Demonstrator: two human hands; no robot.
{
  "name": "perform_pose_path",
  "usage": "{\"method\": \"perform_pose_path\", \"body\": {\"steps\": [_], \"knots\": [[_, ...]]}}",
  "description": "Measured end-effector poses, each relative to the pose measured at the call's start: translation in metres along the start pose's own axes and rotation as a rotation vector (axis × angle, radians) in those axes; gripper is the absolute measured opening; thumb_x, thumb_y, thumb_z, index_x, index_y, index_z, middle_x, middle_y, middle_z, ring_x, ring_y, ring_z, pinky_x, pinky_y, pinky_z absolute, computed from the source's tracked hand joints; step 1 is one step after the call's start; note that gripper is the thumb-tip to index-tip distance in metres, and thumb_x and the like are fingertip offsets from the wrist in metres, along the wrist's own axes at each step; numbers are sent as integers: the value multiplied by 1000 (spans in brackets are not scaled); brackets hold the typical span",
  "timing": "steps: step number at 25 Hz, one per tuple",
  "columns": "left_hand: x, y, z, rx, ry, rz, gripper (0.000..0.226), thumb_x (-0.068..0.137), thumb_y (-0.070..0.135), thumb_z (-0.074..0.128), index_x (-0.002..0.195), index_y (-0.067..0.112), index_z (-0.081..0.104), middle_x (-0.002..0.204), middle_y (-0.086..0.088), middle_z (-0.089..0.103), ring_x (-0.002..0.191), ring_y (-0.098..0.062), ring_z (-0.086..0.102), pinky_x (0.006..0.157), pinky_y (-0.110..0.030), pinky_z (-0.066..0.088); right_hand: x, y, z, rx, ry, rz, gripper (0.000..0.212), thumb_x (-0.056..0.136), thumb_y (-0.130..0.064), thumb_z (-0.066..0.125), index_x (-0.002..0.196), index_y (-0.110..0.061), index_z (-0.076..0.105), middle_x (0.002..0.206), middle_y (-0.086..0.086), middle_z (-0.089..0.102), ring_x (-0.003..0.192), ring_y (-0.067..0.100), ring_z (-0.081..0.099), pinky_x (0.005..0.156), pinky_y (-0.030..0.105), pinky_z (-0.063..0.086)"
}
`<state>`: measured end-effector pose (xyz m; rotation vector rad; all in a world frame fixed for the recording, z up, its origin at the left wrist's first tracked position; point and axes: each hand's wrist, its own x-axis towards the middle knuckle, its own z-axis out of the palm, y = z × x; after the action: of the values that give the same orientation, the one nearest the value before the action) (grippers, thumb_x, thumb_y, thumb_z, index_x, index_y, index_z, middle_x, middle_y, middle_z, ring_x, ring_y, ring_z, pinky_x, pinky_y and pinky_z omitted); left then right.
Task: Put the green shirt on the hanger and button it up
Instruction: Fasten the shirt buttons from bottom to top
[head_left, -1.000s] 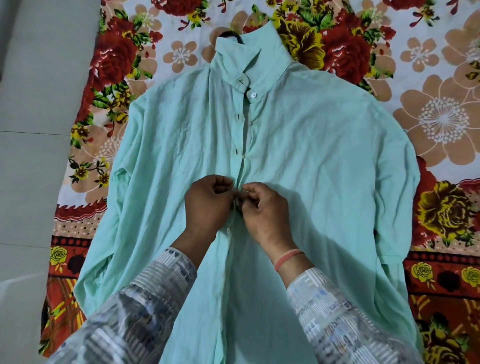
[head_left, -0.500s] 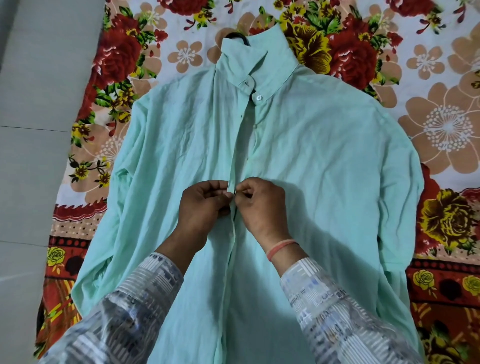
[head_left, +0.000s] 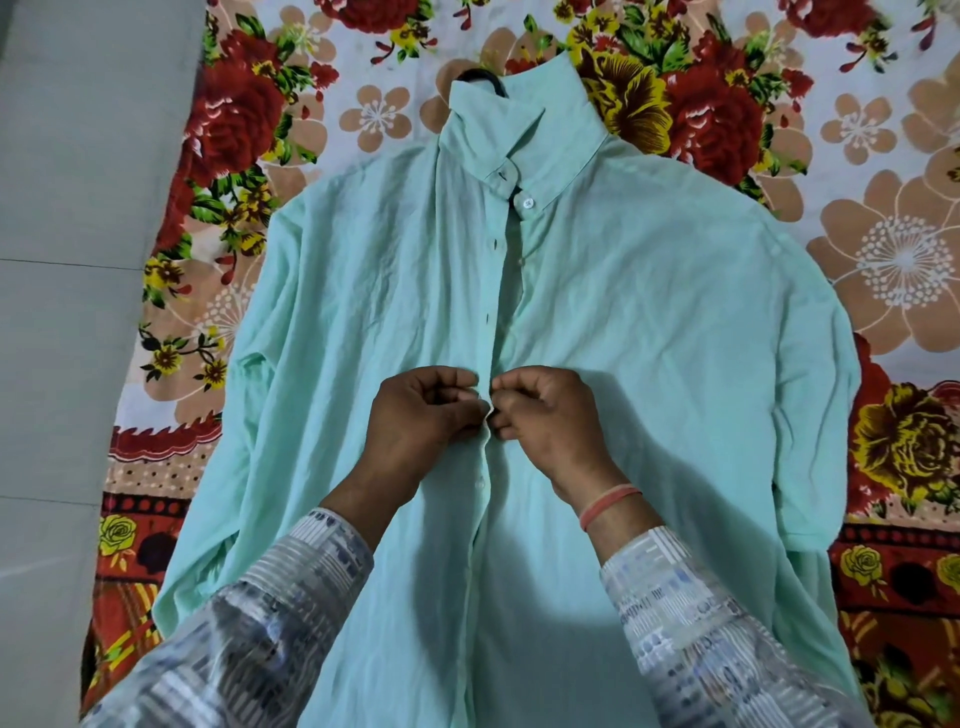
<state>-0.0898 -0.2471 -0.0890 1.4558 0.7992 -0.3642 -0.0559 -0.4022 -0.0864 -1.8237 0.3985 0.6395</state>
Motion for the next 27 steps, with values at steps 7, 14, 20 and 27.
{"method": "perform_pose_path", "body": {"steps": [7, 14, 20, 27], "knots": [[3, -9, 0, 93, 12, 44, 25, 81, 7, 93, 101, 19, 82, 89, -5, 84, 94, -33, 82, 96, -50, 65, 2, 4, 7, 85, 8, 36, 18, 91, -8, 74, 106, -15, 64, 82, 7, 81, 63, 14, 72, 67, 34, 64], [1, -1, -4, 210, -13, 47, 9, 94, 11, 80, 99, 18, 83, 84, -5, 84, 84, -25, 83, 90, -51, 66, 1, 8, 5, 52, 14, 14, 7, 97, -13, 71, 99, -17, 65, 87, 4, 80, 63, 16, 76, 63, 37, 62], [17, 30, 10, 269, 143, 196, 11, 86, 29, 87, 90, 25, 78, 80, 4, 80, 75, -16, 78, 81, -43, 66, 14, -3, 8, -231, 268, -360, 17, 95, -16, 65, 102, -18, 81, 93, -3, 80, 86, 13, 75, 85, 34, 61], [61, 59, 31, 379, 152, 217, 17, 81, 24, 87, 96, 27, 78, 85, 12, 79, 85, -2, 75, 86, -31, 62, 48, -23, 14, -350, 341, -345, 7, 88, -17, 72, 92, -15, 78, 79, 1, 78, 75, 22, 75, 75, 40, 61]]}}
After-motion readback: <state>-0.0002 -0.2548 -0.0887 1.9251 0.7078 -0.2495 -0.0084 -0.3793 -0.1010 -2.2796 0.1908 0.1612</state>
